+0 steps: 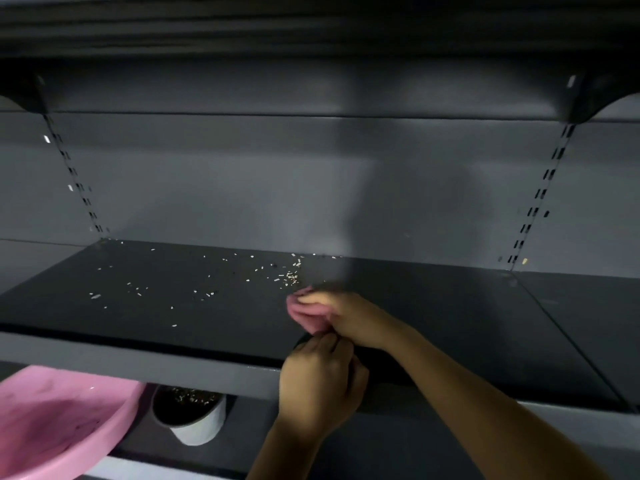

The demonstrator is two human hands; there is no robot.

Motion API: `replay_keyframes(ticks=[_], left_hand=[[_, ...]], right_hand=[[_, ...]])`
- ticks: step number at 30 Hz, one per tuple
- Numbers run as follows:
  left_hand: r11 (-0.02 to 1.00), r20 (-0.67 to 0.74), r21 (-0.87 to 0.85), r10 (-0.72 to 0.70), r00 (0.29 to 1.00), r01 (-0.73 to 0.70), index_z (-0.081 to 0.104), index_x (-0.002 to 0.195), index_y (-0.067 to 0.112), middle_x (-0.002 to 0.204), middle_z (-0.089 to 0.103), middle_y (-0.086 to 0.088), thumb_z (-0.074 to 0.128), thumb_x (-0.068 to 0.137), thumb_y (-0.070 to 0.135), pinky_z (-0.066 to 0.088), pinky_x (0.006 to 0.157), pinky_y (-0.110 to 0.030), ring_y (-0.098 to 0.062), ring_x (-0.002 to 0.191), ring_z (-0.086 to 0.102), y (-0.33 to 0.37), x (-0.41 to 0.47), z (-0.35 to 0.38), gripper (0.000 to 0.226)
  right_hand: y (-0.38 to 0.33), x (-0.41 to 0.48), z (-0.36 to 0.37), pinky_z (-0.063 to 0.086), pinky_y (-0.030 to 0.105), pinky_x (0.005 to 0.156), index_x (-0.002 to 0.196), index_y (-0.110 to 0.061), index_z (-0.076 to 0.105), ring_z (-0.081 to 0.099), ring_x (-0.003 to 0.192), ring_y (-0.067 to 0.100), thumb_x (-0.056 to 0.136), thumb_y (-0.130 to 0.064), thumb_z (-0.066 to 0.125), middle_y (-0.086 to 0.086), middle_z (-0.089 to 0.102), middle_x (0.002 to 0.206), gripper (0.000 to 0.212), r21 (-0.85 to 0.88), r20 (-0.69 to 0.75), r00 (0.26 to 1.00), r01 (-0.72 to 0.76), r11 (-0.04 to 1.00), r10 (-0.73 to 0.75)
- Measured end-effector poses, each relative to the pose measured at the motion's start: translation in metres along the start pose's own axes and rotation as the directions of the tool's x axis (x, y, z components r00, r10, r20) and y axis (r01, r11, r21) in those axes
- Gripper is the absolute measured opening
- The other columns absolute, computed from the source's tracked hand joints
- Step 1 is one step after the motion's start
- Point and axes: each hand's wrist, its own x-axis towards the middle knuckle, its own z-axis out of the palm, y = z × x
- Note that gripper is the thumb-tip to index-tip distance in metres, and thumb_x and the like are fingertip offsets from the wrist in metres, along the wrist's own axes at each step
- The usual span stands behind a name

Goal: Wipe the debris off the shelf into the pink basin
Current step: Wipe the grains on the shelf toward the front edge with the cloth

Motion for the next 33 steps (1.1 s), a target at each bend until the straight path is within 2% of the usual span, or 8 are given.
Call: replay_keyframes(ticks=[4, 9, 12, 14, 19, 26, 29, 33], left_hand=[[0.997, 0.028, -0.02, 0.071, 0.997, -0.071, 0.05, 0.064, 0.017, 0.066, 0.054, -0.002, 0.049, 0.078, 0.026, 0.039, 0.053, -0.031, -0.023, 0.062, 0.053, -0.007, -0.007, -0.011, 0.017], [1.0, -0.087, -0.001, 0.009, 0.996, -0.009, 0.051, 0.065, 0.011, 0.065, 0.051, -0.004, 0.043, 0.083, 0.022, 0.042, 0.056, -0.034, -0.024, 0.061, 0.05, -0.04, -0.025, -0.034, 0.022], [0.999, -0.122, 0.043, -0.014, 0.992, 0.019, 0.052, 0.063, 0.01, 0.063, 0.05, -0.003, 0.042, 0.084, 0.022, 0.042, 0.055, -0.034, -0.023, 0.059, 0.05, -0.066, -0.03, -0.048, 0.025], [0.996, -0.14, 0.077, -0.025, 0.99, 0.036, 0.051, 0.061, 0.011, 0.06, 0.048, -0.003, 0.042, 0.083, 0.022, 0.041, 0.053, -0.034, -0.024, 0.057, 0.049, -0.085, -0.028, -0.055, 0.026], [0.988, -0.143, 0.144, -0.025, 0.989, 0.046, 0.051, 0.057, 0.012, 0.056, 0.049, -0.002, 0.043, 0.079, 0.024, 0.038, 0.051, -0.03, -0.023, 0.052, 0.05, -0.139, -0.025, -0.07, 0.027], [0.984, -0.202, 0.173, 0.087, 0.976, -0.052, 0.054, 0.053, 0.013, 0.053, 0.048, -0.002, 0.047, 0.074, 0.024, 0.033, 0.051, -0.026, -0.022, 0.047, 0.05, -0.209, -0.023, -0.083, 0.025], [0.985, -0.248, 0.122, 0.153, 0.957, -0.126, 0.055, 0.052, 0.014, 0.053, 0.049, -0.003, 0.051, 0.073, 0.025, 0.036, 0.05, -0.026, -0.02, 0.048, 0.048, -0.215, -0.024, -0.078, 0.024], [0.977, -0.273, 0.128, 0.202, 0.941, -0.172, 0.05, 0.047, 0.015, 0.05, 0.045, -0.004, 0.051, 0.069, 0.021, 0.038, 0.046, -0.029, -0.021, 0.043, 0.045, -0.215, -0.024, -0.075, 0.022]], right_hand=[[0.018, -0.032, -0.022, 0.033, 0.002, 0.093, 0.124, -0.018, 0.057, 0.052, 0.118, 0.004, 0.082, 0.014, 0.04, -0.003, 0.058, 0.13, 0.056, 0.272, -0.234, 0.962, -0.072, 0.96, 0.139], [0.099, -0.074, -0.055, 0.039, -0.001, 0.077, 0.12, -0.029, 0.056, 0.064, 0.096, 0.006, 0.081, 0.004, 0.053, -0.007, 0.065, 0.118, 0.051, 0.007, -0.346, 0.879, -0.346, 0.938, 0.327], [0.133, -0.092, -0.056, 0.048, 0.021, 0.093, 0.123, -0.034, 0.051, 0.062, 0.106, 0.014, 0.082, -0.014, 0.061, -0.005, 0.059, 0.13, 0.046, 0.023, -0.236, 0.807, -0.552, 0.833, 0.541], [0.142, -0.084, -0.053, 0.035, 0.029, 0.108, 0.135, -0.031, 0.042, 0.048, 0.126, 0.017, 0.084, -0.021, 0.058, -0.006, 0.045, 0.143, 0.053, -0.012, -0.218, 0.783, -0.6, 0.8, 0.583], [0.125, -0.018, -0.037, 0.037, 0.039, 0.11, 0.135, -0.026, 0.042, 0.047, 0.127, 0.016, 0.082, -0.007, 0.056, -0.002, 0.044, 0.144, 0.058, 0.11, -0.229, 0.795, -0.553, 0.826, 0.562], [0.063, 0.102, 0.003, 0.037, 0.028, 0.108, 0.13, -0.022, 0.05, 0.05, 0.123, 0.015, 0.083, 0.0, 0.05, -0.002, 0.053, 0.136, 0.052, 0.133, -0.294, 0.8, -0.507, 0.851, 0.523], [0.035, 0.135, 0.023, 0.035, 0.007, 0.094, 0.129, -0.023, 0.049, 0.053, 0.114, 0.006, 0.087, -0.003, 0.05, -0.005, 0.057, 0.13, 0.047, 0.051, -0.306, 0.868, -0.396, 0.917, 0.392], [-0.002, 0.164, 0.023, 0.046, 0.013, 0.07, 0.115, -0.019, 0.06, 0.063, 0.086, 0.006, 0.088, -0.002, 0.049, -0.002, 0.07, 0.102, 0.034, 0.194, -0.226, 0.893, -0.351, 0.916, 0.39]])
